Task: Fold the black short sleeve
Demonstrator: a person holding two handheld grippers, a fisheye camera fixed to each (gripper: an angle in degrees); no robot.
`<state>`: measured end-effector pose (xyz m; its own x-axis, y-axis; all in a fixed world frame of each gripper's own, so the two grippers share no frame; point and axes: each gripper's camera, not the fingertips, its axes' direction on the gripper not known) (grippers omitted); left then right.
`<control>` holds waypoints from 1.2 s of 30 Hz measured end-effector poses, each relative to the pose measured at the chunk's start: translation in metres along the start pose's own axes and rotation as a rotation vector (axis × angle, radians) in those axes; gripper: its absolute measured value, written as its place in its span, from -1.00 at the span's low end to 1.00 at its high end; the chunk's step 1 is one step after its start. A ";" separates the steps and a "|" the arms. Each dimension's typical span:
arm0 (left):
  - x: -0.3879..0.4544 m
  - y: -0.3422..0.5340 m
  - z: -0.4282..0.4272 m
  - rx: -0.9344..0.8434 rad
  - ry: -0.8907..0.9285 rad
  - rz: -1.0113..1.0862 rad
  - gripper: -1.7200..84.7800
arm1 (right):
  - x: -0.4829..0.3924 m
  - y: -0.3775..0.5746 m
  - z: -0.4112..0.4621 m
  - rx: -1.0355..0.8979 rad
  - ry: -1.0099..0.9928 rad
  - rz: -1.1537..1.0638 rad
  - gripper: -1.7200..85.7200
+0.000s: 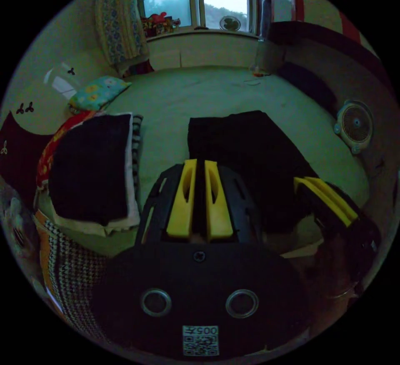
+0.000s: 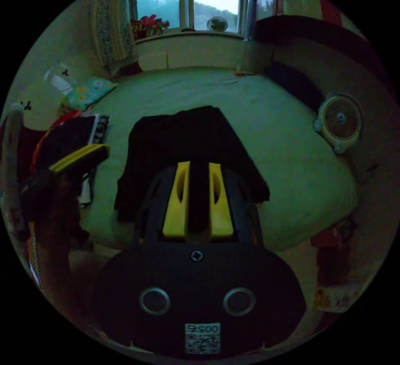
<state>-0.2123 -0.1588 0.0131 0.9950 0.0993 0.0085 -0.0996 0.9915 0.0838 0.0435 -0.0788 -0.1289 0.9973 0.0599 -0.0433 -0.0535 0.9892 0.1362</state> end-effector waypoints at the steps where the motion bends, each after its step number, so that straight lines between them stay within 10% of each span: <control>1: -0.005 -0.016 0.012 0.007 -0.019 -0.001 -0.79 | 0.005 -0.007 0.002 0.009 -0.007 -0.003 -0.79; 24: -0.029 -0.168 0.223 -0.231 0.089 -0.004 -0.82 | 0.098 -0.127 0.181 -0.349 -0.014 -0.076 -0.81; 36: -0.064 -0.193 0.225 -0.124 0.073 -0.059 -0.90 | 0.075 -0.148 0.166 -0.210 0.180 -0.155 -0.98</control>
<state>-0.2571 -0.3753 0.2205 0.9970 0.0421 -0.0654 -0.0448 0.9981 -0.0413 0.1348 -0.2428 0.0125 0.9702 -0.0893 -0.2251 0.0701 0.9933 -0.0919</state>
